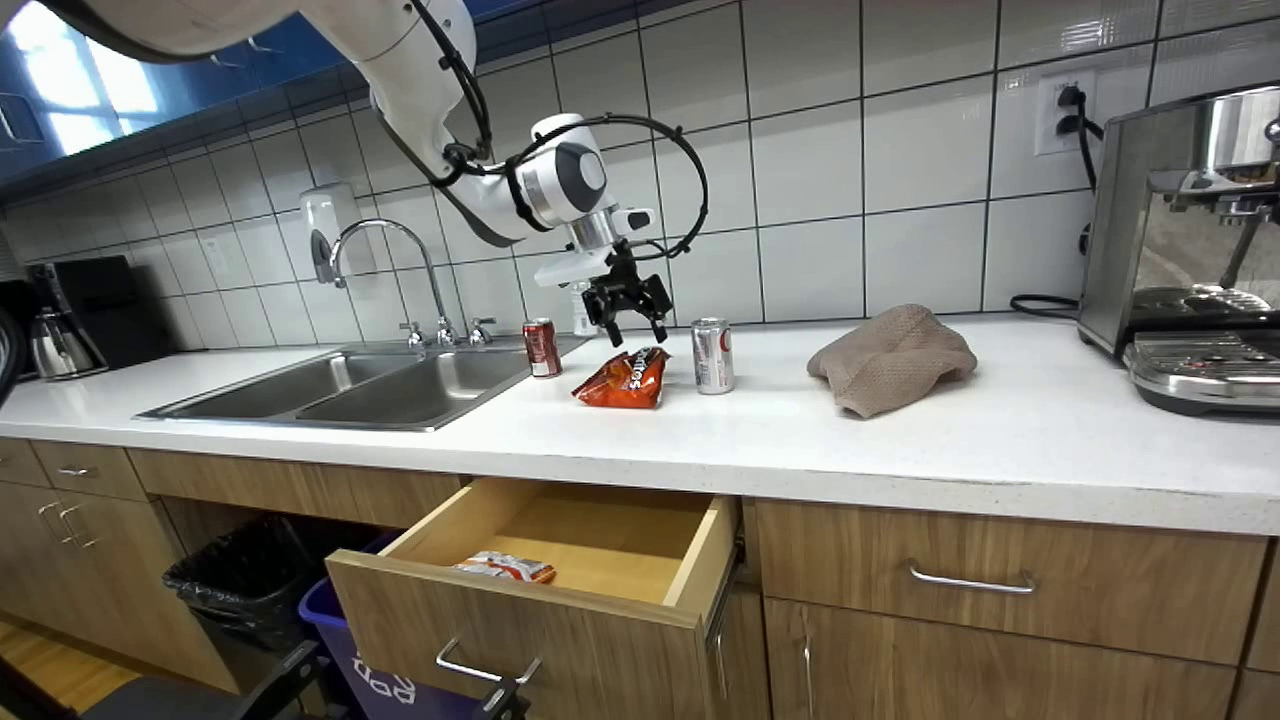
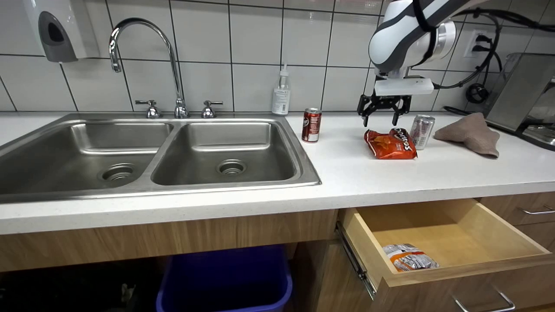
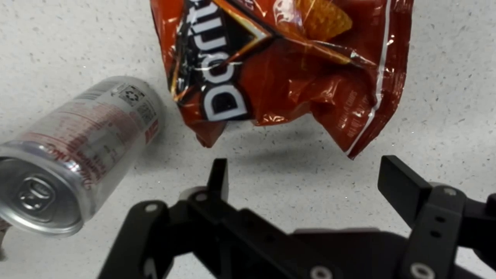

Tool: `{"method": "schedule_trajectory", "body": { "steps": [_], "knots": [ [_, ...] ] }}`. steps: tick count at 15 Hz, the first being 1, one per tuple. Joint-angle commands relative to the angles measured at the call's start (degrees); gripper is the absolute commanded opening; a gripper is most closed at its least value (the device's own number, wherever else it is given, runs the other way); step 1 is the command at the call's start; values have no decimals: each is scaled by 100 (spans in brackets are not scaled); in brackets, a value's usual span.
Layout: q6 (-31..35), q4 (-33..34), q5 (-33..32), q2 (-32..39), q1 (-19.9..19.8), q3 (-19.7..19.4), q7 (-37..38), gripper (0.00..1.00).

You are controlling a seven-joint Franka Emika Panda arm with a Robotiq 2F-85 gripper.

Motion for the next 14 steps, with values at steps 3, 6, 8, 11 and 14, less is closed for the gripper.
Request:
{"method": "schedule_trajectory", "body": {
  "steps": [3,6,8,11,14],
  "knots": [
    [-41,20,41,11,-40,43,66,100],
    [-62,48,57,80,-57,57,42,100],
    [-72,59,63,130,-61,59,37,100],
    [-73,22,61,131,-57,55,29,100],
    [-55,-9,51,115,-47,50,30,100]
  ]
}}
